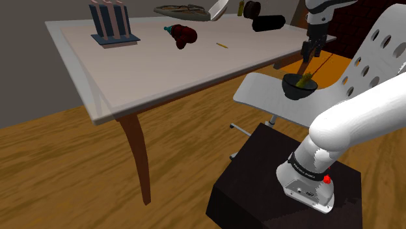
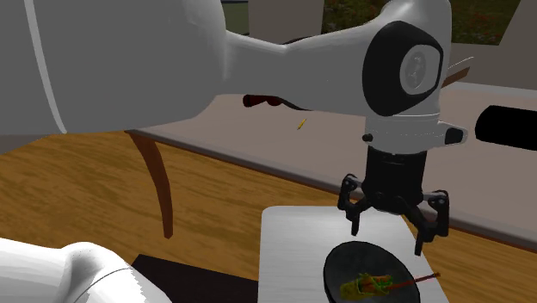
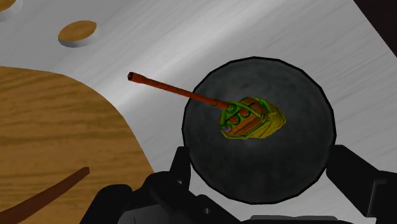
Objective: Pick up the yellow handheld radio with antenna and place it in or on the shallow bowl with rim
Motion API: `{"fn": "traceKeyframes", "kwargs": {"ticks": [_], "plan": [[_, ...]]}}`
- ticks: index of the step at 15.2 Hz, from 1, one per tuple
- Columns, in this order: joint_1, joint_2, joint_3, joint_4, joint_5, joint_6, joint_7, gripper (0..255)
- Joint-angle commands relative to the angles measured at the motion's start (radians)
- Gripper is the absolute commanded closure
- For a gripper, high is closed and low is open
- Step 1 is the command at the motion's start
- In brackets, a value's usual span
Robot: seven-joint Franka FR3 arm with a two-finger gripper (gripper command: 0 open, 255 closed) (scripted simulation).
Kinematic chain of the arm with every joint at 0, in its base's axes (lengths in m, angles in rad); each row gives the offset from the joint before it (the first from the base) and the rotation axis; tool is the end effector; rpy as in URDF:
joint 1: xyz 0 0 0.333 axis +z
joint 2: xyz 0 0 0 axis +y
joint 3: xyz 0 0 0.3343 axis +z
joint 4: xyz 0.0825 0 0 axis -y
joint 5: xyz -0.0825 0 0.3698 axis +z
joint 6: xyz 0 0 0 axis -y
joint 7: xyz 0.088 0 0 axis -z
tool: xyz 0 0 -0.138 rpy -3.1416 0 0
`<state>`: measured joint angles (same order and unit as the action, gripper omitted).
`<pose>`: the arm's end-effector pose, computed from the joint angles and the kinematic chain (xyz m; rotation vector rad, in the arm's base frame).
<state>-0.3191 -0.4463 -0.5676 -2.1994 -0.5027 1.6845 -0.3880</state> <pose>0.1901 -0.3709 0.5115 2.9279 -0.5160 -0.3676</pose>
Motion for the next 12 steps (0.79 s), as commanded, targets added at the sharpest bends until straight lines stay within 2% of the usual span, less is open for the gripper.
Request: {"fn": "traceKeyframes", "kwargs": {"ticks": [1, 4, 12], "plan": [[0.005, 0.003, 0.010, 0.032, 0.009, -0.031, -0.003, 0], [0.018, 0.018, 0.036, 0.128, 0.032, -0.116, -0.013, 0], [0.018, 0.018, 0.036, 0.128, 0.032, -0.116, -0.013, 0]]}}
